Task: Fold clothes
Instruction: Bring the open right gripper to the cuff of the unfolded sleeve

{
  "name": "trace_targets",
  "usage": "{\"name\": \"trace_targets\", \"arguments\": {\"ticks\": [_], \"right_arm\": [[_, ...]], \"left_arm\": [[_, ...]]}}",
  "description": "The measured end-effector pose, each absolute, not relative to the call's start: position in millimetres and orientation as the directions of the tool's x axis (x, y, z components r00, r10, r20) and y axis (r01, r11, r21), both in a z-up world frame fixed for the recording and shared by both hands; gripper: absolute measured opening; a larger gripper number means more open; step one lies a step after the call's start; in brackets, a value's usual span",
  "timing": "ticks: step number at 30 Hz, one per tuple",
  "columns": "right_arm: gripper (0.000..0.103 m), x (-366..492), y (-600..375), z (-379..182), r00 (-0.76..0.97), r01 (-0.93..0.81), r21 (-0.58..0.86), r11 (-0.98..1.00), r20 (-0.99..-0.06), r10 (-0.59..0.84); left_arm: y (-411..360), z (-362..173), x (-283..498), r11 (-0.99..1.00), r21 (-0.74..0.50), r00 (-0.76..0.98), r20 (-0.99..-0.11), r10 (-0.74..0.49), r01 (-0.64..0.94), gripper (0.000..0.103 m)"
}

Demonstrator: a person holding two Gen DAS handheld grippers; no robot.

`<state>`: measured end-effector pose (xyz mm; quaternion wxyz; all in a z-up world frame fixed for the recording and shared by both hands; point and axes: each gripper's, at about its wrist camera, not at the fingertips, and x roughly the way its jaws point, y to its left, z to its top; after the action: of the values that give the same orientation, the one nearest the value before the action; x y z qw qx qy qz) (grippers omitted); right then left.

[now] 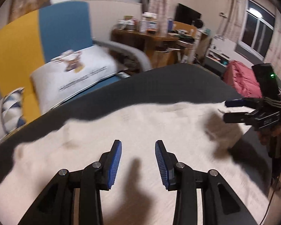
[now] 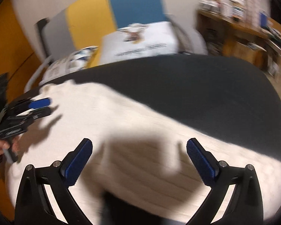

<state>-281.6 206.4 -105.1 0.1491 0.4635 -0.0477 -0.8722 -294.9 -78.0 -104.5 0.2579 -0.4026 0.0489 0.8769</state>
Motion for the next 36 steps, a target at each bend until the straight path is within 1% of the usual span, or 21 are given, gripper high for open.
{"name": "trace_targets", "arguments": {"ticks": [3,6,11,12,15,16,18,21,22,24,26,27,29,31,32,34,36], "right_arm": [[0.102,-281.0,226.0,-107.8,-0.534,0.186,0.26,-0.948,-0.783,-0.319],[0.102,-280.1,231.0,-109.8,-0.523,0.208,0.27,-0.94,-0.781,-0.34],[0.102,-278.5,243.5,-116.1,-0.547,0.171,0.256,-0.952,-0.779,-0.307],[0.102,-278.7,246.7,-119.9,-0.549,0.149,0.229,-0.962,-0.79,-0.273],[0.102,-276.6,247.1,-134.1,-0.557,0.135,0.056,-0.989,-0.822,-0.123],[0.102,-276.3,248.5,-135.5,-0.56,0.133,0.038,-0.99,-0.822,-0.107],[0.102,-276.1,253.1,-134.6,-0.565,0.129,0.05,-0.99,-0.817,-0.114],[0.102,-274.9,255.9,-128.4,-0.552,0.128,0.059,-0.99,-0.825,-0.121],[0.102,-271.9,255.9,-123.4,-0.554,0.132,0.048,-0.99,-0.825,-0.114],[0.102,-261.3,252.5,-110.9,-0.581,0.143,-0.033,-0.989,-0.812,-0.057],[0.102,-250.2,248.4,-102.8,-0.594,0.16,-0.099,-0.982,-0.804,-0.016],[0.102,-245.0,245.9,-102.2,-0.583,0.181,-0.108,-0.978,-0.812,-0.018],[0.102,-238.8,243.4,-107.6,-0.559,0.195,-0.138,-0.971,-0.829,0.006],[0.102,-239.3,246.7,-124.5,-0.516,0.166,-0.192,-0.967,-0.853,0.08],[0.103,-240.2,253.5,-129.3,-0.509,0.136,-0.164,-0.977,-0.857,0.073],[0.103,-242.1,272.2,-133.7,-0.521,0.06,-0.046,-0.997,-0.854,0.008],[0.103,-240.4,276.6,-134.3,-0.539,0.041,-0.038,-0.998,-0.842,0.01]], "left_arm": [[-46.6,-104.8,-307.1,-0.832,-0.145,-0.506,-0.734,0.453,-0.536,0.037],[-15.2,-112.4,-327.0,-0.813,-0.127,-0.48,-0.752,0.452,-0.568,0.037],[4.7,-125.1,-346.0,-0.847,-0.119,-0.482,-0.777,0.404,-0.518,0.037],[6.8,-127.2,-348.3,-0.855,-0.117,-0.485,-0.781,0.393,-0.504,0.037],[13.1,-133.6,-354.9,-0.88,-0.11,-0.493,-0.793,0.358,-0.462,0.037],[15.2,-135.8,-357.1,-0.887,-0.107,-0.495,-0.797,0.346,-0.448,0.037],[15.8,-137.1,-359.1,-0.898,-0.116,-0.491,-0.803,0.337,-0.425,0.037],[3.5,-119.9,-347.5,-0.895,-0.156,-0.511,-0.775,0.373,-0.417,0.037],[2.5,-115.2,-338.9,-0.884,-0.154,-0.514,-0.764,0.389,-0.441,0.037],[3.0,-106.8,-318.3,-0.852,-0.138,-0.516,-0.743,0.426,-0.504,0.037],[10.0,-114.0,-300.2,-0.837,-0.101,-0.507,-0.754,0.417,-0.538,0.037],[14.0,-118.8,-291.3,-0.829,-0.081,-0.502,-0.762,0.41,-0.553,0.037],[22.1,-128.4,-273.6,-0.813,-0.042,-0.493,-0.776,0.393,-0.581,0.037],[30.1,-138.1,-255.9,-0.793,-0.004,-0.484,-0.79,0.375,-0.609,0.038],[34.1,-142.9,-247.1,-0.783,0.015,-0.48,-0.797,0.366,-0.622,0.039],[29.7,-140.1,-245.3,-0.796,-0.019,-0.466,-0.802,0.373,-0.605,0.039],[23.2,-135.4,-246.1,-0.813,-0.063,-0.452,-0.805,0.384,-0.579,0.038]]}}
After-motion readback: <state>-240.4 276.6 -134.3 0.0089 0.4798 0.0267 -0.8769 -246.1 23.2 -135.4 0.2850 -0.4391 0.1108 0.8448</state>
